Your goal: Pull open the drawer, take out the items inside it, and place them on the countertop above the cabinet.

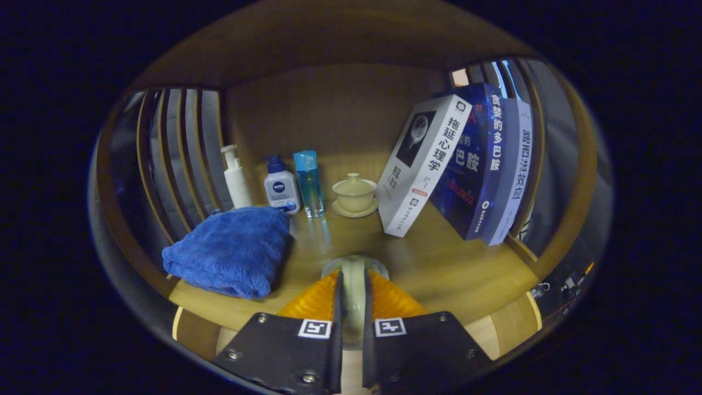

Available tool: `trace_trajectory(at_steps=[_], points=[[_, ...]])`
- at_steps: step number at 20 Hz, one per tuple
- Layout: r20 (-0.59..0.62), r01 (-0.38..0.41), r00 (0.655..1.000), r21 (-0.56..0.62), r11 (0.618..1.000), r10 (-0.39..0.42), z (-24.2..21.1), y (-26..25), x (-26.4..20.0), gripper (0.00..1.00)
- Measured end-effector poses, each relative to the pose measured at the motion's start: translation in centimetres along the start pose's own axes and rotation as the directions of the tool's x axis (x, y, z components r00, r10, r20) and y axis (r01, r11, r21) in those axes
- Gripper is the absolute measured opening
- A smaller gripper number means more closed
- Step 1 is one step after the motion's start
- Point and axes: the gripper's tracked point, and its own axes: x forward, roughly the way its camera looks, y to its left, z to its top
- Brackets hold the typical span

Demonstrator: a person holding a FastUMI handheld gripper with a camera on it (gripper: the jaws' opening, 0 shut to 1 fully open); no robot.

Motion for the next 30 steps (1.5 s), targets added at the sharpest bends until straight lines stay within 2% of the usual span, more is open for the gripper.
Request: trace_trajectory(at_steps=[5, 6, 9, 12, 13, 14, 15, 17, 18, 20, 23, 30], points=[[0.029, -0.015, 0.999, 0.017, 1.0, 0.015, 0.1, 0.3, 0.9, 0.15], [0.037, -0.018, 0.999, 0.026, 0.999, 0.017, 0.2, 0.3, 0.9, 0.19], [0.045, -0.022, 0.999, 0.051, 0.998, 0.019, 0.0, 0.3, 1.0, 0.19], [0.04, -0.017, 0.999, 0.033, 0.999, 0.015, -0.3, 0.3, 1.0, 0.24], [0.038, -0.011, 0.999, 0.024, 1.0, 0.01, -0.5, 0.3, 1.0, 0.29], [0.04, -0.02, 0.999, 0.016, 1.0, 0.019, -0.5, 0.5, 0.8, 0.29], [0.042, -0.033, 0.999, 0.011, 0.999, 0.033, -0.6, 1.0, 0.8, 0.37], [0.072, -0.048, 0.996, 0.007, 0.999, 0.047, 0.0, 1.4, 0.2, 0.58], [0.097, -0.054, 0.994, 0.008, 0.999, 0.053, 0.7, 1.5, -0.3, 0.64], [0.152, -0.074, 0.986, 0.021, 0.997, 0.07, 1.9, 2.1, -1.7, 0.73], [0.254, -0.071, 0.965, -0.003, 0.997, 0.069, 4.4, 1.9, -5.1, 0.78], [0.42, 0.039, 0.907, -0.109, 0.993, 0.01, 7.7, 2.0, -16.6, 0.88]])
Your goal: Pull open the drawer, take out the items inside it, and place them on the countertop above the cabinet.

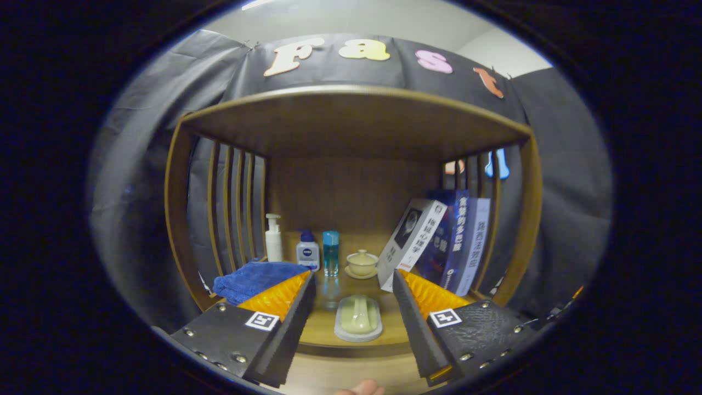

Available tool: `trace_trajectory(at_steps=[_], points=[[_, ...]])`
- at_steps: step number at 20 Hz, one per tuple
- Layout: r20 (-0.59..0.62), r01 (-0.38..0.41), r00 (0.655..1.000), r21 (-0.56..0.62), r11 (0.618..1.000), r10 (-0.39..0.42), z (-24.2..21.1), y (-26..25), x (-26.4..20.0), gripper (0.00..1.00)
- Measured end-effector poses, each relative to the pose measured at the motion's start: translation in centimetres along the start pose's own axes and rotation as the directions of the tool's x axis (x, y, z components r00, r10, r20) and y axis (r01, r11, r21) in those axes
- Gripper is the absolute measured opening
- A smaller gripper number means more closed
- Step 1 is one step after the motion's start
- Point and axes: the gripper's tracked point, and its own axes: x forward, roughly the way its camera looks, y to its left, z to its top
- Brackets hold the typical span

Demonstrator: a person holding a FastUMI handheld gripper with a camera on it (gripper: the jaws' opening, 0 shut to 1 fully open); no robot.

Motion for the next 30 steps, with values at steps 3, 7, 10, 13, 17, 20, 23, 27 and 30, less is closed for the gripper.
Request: trace_trajectory(at_steps=[3, 7, 10, 13, 17, 20, 23, 27, 30], points=[[0.046, 0.029, 0.999, -0.034, 0.999, -0.027, 1.5, -0.1, -3.8, 0.91], [0.107, 0.049, 0.993, -0.013, 0.999, -0.048, 2.3, -0.1, -8.8, 0.91], [0.117, 0.05, 0.992, -0.004, 0.999, -0.049, 0.9, -0.2, -12.0, 0.91], [0.132, 0.054, 0.99, 0.006, 0.999, -0.054, -0.9, -0.3, -14.5, 0.91], [0.128, 0.032, 0.991, 0.013, 0.999, -0.033, -4.3, 0.0, -16.9, 0.91], [0.11, 0.047, 0.993, 0.054, 0.997, -0.053, -7.1, -0.7, -17.9, 0.91], [0.071, 0.078, 0.994, 0.087, 0.993, -0.084, -10.1, -1.4, -18.5, 0.91], [-0.01, 0.083, 0.997, 0.088, 0.993, -0.082, -13.9, -1.0, -18.2, 0.91], [-0.057, 0.092, 0.995, 0.085, 0.992, -0.087, -16.2, -0.8, -17.8, 0.91]])
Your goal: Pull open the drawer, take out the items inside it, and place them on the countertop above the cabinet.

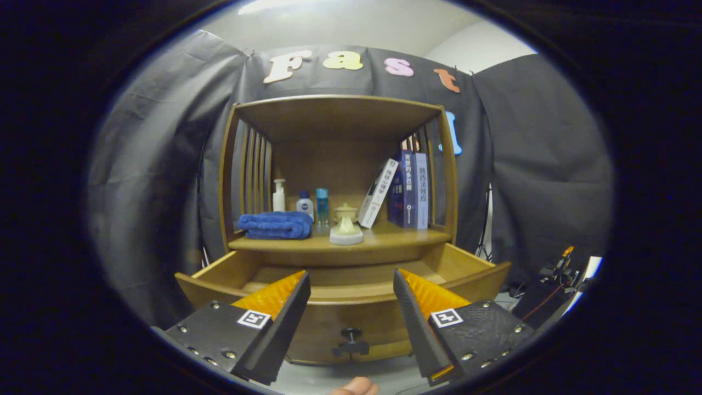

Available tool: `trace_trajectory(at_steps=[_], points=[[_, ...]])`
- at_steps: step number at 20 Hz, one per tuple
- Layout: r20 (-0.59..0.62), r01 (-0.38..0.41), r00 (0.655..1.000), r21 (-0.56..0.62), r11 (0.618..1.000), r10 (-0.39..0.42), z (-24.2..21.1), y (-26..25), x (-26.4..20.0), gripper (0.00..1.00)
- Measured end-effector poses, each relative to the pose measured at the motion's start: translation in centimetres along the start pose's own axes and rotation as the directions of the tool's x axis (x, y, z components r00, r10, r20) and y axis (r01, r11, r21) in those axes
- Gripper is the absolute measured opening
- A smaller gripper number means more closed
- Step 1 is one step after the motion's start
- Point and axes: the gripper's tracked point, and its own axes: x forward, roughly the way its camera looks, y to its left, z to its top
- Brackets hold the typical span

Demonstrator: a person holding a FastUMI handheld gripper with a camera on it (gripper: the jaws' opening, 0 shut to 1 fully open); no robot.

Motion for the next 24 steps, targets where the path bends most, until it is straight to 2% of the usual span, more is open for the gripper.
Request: trace_trajectory(at_steps=[7, 10, 18, 20, 24], points=[[-0.095, 0.025, 0.995, 0.04, 0.999, -0.021, -4.7, 0.1, 1.8, 0.91], [-0.079, 0.031, 0.997, 0.063, 0.998, -0.026, -4.7, -0.1, 1.8, 0.9], [-0.073, -0.026, 0.997, 0.081, 0.996, 0.032, -4.7, 0.3, 2.1, 0.88], [-0.053, -0.079, 0.995, 0.101, 0.992, 0.084, -4.3, 1.6, 2.5, 0.88], [-0.048, -0.077, 0.996, 0.075, 0.994, 0.08, -3.8, 1.8, 3.1, 0.88]])
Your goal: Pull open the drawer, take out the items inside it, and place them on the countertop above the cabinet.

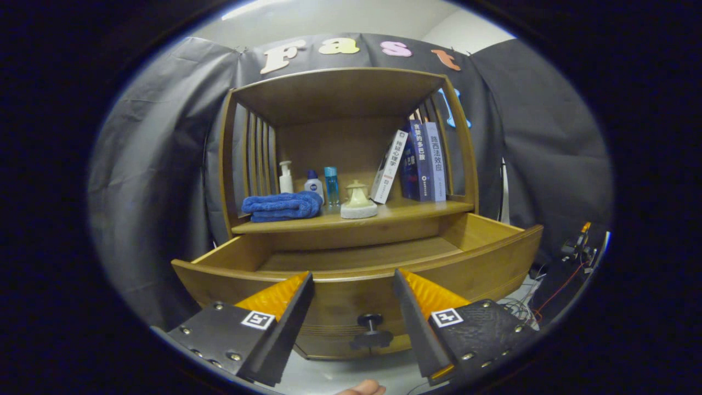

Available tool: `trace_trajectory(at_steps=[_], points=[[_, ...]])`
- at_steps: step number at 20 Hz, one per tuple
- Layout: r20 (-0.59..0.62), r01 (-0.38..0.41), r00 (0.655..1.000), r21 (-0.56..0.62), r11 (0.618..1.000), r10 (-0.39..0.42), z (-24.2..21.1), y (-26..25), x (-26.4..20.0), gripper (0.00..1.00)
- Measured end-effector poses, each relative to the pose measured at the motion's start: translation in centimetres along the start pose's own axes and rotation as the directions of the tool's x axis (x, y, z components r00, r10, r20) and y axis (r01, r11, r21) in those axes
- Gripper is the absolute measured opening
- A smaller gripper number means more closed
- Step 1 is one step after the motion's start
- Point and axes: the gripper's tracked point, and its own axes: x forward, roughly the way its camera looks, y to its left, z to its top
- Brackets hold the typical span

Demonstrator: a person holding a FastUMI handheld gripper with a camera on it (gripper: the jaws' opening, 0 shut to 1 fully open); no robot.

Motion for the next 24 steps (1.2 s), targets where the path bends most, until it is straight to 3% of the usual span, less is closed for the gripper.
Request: trace_trajectory(at_steps=[13, 16, 24], points=[[-0.014, -0.016, 1.0, 0.035, 0.999, 0.016, 0.6, 0.1, 5.0, 0.89], [-0.016, -0.037, 0.999, 0.091, 0.995, 0.039, 0.3, -0.1, 5.6, 0.9], [-0.017, -0.023, 1.0, 0.066, 0.998, 0.024, 0.3, 0.2, 8.1, 0.9]])
